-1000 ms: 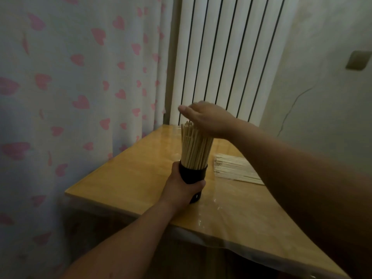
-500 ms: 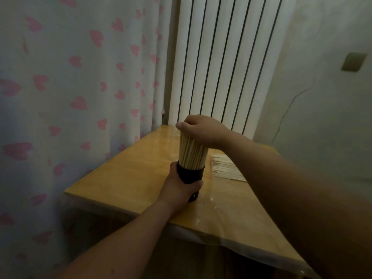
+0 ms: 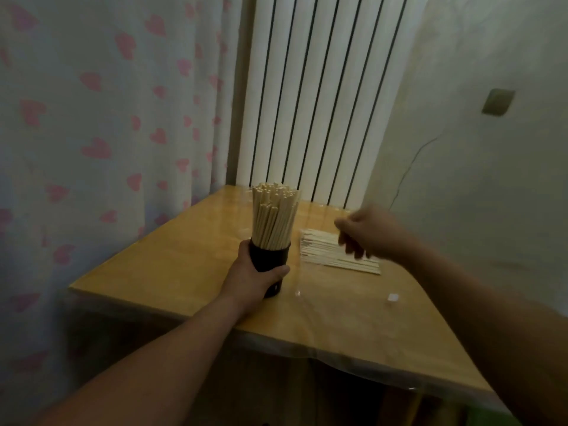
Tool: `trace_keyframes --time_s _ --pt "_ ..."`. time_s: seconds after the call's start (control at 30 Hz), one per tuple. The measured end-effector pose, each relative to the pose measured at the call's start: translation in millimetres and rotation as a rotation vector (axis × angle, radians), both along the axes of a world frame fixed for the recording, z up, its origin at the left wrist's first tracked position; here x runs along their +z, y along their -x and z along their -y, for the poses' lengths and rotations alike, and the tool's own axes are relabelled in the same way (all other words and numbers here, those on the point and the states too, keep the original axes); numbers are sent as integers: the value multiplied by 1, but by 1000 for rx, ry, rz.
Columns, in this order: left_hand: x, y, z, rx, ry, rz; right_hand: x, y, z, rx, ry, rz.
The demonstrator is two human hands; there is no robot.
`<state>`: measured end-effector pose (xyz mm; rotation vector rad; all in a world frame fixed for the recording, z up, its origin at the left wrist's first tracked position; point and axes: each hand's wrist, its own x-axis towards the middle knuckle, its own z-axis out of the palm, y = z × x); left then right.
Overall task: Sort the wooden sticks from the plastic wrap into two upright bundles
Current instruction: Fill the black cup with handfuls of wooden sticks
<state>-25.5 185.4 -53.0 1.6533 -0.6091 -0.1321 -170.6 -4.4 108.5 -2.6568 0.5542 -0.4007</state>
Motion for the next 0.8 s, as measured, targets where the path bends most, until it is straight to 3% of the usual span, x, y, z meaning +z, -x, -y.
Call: trace_keyframes --time_s 0.1,0.17,0.27,0.5,0.8 --pt "0 1 0 -6 9 5 -28 28 4 72 -146 -387" --pt "1 2 1 -5 16 5 -57 32 7 75 17 -570" --pt "2 1 1 -4 33 2 -95 17 14 14 252 -537" --pt "-2 -13 4 44 84 -13 -126 -51 50 -128 349 -409" --pt "-7 -15 3 24 106 -64 -134 -109 89 -3 625 -676"
